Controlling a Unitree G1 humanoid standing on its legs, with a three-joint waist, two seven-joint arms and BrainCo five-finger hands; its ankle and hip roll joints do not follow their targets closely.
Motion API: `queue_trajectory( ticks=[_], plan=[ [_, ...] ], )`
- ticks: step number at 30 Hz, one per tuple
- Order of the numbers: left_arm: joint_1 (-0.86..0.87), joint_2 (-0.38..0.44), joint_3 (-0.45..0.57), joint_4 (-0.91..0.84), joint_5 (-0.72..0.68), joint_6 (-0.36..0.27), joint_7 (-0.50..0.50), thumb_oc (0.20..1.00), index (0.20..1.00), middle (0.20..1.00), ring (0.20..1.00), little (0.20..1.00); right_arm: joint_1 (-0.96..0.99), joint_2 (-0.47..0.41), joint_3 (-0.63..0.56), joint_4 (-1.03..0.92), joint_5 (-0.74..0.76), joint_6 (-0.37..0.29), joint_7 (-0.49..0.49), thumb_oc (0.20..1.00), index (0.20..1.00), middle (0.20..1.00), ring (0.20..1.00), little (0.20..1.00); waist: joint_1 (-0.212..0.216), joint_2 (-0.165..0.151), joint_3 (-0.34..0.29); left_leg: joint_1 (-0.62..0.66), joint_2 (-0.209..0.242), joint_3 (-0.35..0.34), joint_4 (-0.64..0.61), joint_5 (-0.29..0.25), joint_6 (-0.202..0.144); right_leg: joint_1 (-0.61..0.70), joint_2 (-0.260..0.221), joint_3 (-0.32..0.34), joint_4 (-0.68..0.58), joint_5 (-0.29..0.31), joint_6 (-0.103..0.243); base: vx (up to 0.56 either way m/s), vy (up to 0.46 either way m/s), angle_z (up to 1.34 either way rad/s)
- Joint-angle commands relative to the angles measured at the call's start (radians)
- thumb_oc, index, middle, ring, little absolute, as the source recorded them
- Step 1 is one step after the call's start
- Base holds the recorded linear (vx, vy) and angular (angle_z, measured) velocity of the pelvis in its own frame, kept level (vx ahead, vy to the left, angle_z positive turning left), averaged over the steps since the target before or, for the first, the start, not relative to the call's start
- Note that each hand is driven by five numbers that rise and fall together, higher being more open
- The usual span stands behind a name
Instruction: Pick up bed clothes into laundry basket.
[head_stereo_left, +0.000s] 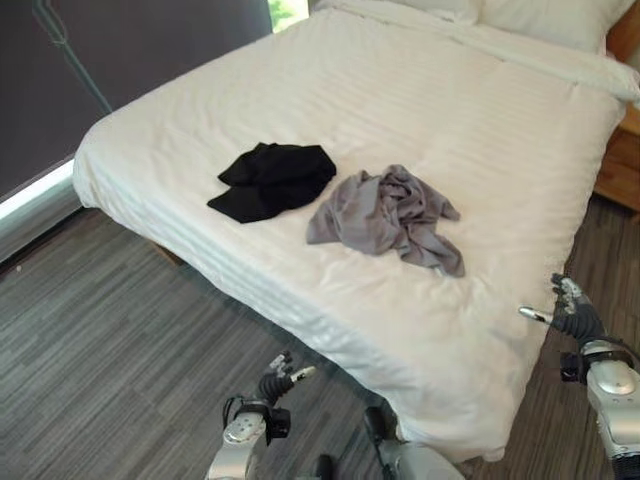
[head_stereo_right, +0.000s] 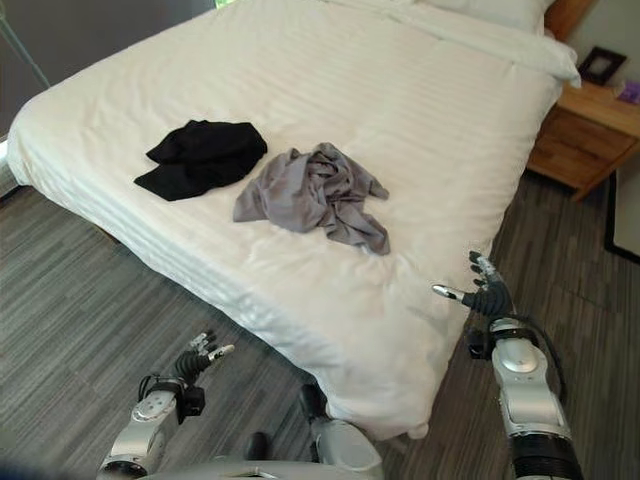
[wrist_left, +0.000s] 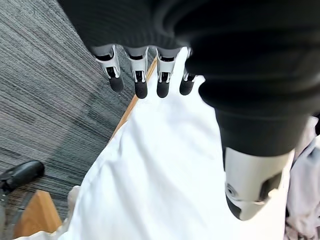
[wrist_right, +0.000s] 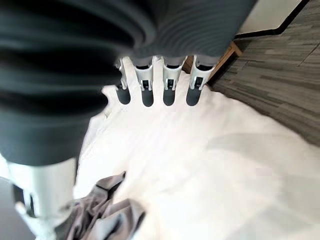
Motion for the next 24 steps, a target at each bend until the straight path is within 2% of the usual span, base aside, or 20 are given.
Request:
queue_trajectory(
  ticks=[1, 4, 5, 7, 10, 11, 14, 18, 19, 20, 24],
  plan=[
    [-0.014, 0.059, -0.037, -0.012, -0.014, -0.036, -0.010, 1.000, 1.000, 1.000, 1.000, 1.000, -0.150, -0.139, 0.064, 0.023, -0.030, -0.055, -0.076, 1.000, 1.000, 1.000, 1.000, 1.000, 0.029, -0.031, -0.021, -0.066, -0.039, -0.030, -0.002, 0.067, 0.015, 0.036, -0.080, 0.006, 0.020, -0.014, 0.061, 0.03, -0.006, 0.00],
    [-0.016, 0.064, -0.065, -0.027, -0.031, -0.036, -0.010, 1.000, 1.000, 1.000, 1.000, 1.000, -0.372, -0.280, 0.273, 0.183, -0.055, -0.056, -0.092, 1.000, 1.000, 1.000, 1.000, 1.000, 0.052, -0.021, -0.014, -0.087, -0.044, -0.038, -0.002, 0.072, 0.010, 0.028, -0.084, 0.000, 0.013, -0.006, 0.059, -0.03, 0.011, 0.08],
    [-0.003, 0.053, -0.083, -0.055, -0.050, -0.037, -0.003, 1.000, 1.000, 1.000, 1.000, 1.000, -0.646, -0.377, 0.530, 0.304, -0.104, -0.060, -0.128, 1.000, 1.000, 1.000, 1.000, 1.000, 0.079, -0.007, -0.006, -0.119, -0.052, -0.048, -0.002, 0.080, 0.006, 0.012, -0.088, -0.005, 0.010, 0.003, 0.055, -0.08, 0.046, 0.30],
    [0.037, 0.046, -0.101, -0.074, -0.074, -0.031, 0.010, 1.000, 1.000, 1.000, 1.000, 1.000, -1.032, -0.368, 0.840, 0.534, -0.161, -0.058, -0.187, 1.000, 1.000, 1.000, 1.000, 1.000, 0.136, 0.019, 0.000, -0.159, -0.064, -0.086, -0.002, 0.094, 0.002, -0.003, -0.094, -0.027, 0.000, 0.009, 0.046, -0.08, 0.052, 0.37],
    [0.092, 0.044, -0.011, 0.047, -0.064, -0.029, 0.022, 1.000, 1.000, 1.000, 1.000, 1.000, -1.354, -0.360, 1.282, 0.749, -0.305, -0.063, -0.128, 1.000, 1.000, 1.000, 1.000, 1.000, 0.185, 0.050, 0.006, -0.219, -0.080, -0.120, -0.002, 0.116, -0.006, -0.043, -0.099, -0.050, 0.000, 0.016, 0.044, -0.07, 0.040, 0.73],
    [0.091, 0.041, -0.010, 0.047, -0.064, -0.029, 0.022, 1.000, 1.000, 1.000, 1.000, 1.000, -1.360, -0.357, 1.288, 0.752, -0.304, -0.065, -0.128, 1.000, 1.000, 1.000, 1.000, 1.000, 0.182, 0.053, 0.006, -0.221, -0.080, -0.121, -0.002, 0.116, -0.006, -0.044, -0.099, -0.051, 0.000, 0.016, 0.044, -0.02, 0.027, 0.36],
    [0.113, 0.024, 0.039, 0.163, -0.086, -0.029, 0.030, 1.000, 1.000, 1.000, 1.000, 1.000, -1.435, -0.327, 1.403, 0.841, -0.338, -0.064, -0.122, 1.000, 1.000, 1.000, 1.000, 1.000, 0.206, 0.070, 0.005, -0.250, -0.085, -0.133, -0.002, 0.126, -0.010, -0.065, -0.101, -0.061, 0.000, 0.019, 0.045, -0.01, 0.019, 0.14],
    [0.106, -0.008, 0.092, 0.328, -0.108, -0.033, 0.049, 1.000, 1.000, 1.000, 1.000, 1.000, -1.476, -0.276, 1.450, 0.932, -0.348, -0.054, -0.121, 1.000, 1.000, 1.000, 1.000, 1.000, 0.224, 0.090, 0.018, -0.294, -0.088, -0.143, -0.001, 0.143, -0.016, -0.098, -0.103, -0.067, 0.000, 0.027, 0.045, -0.02, 0.024, -0.06],
    [0.097, -0.030, 0.109, 0.386, -0.115, -0.030, 0.049, 1.000, 1.000, 1.000, 1.000, 1.000, -1.509, -0.263, 1.533, 0.983, -0.382, -0.051, -0.108, 1.000, 1.000, 1.000, 1.000, 1.000, 0.230, 0.097, 0.022, -0.316, -0.090, -0.143, -0.001, 0.150, -0.021, -0.117, -0.103, -0.067, 0.000, 0.033, 0.047, -0.03, 0.045, 0.08],
    [0.094, -0.045, 0.115, 0.433, -0.120, -0.031, 0.050, 1.000, 1.000, 1.000, 1.000, 1.000, -1.509, -0.263, 1.568, 0.998, -0.398, -0.054, -0.096, 1.000, 1.000, 1.000, 1.000, 1.000, 0.232, 0.102, 0.025, -0.326, -0.090, -0.142, -0.001, 0.153, -0.023, -0.126, -0.104, -0.066, 0.000, 0.036, 0.047, -0.01, 0.043, 0.07],
    [0.089, -0.051, 0.132, 0.524, -0.130, -0.034, 0.049, 1.000, 1.000, 1.000, 1.000, 1.000, -1.472, -0.278, 1.574, 1.007, -0.408, -0.053, -0.064, 1.000, 1.000, 1.000, 1.000, 1.000, 0.242, 0.085, 0.035, -0.349, -0.086, -0.139, 0.002, 0.159, -0.030, -0.147, -0.102, -0.065, 0.000, 0.039, 0.048, 0.00, 0.010, -0.03]
  ],
)
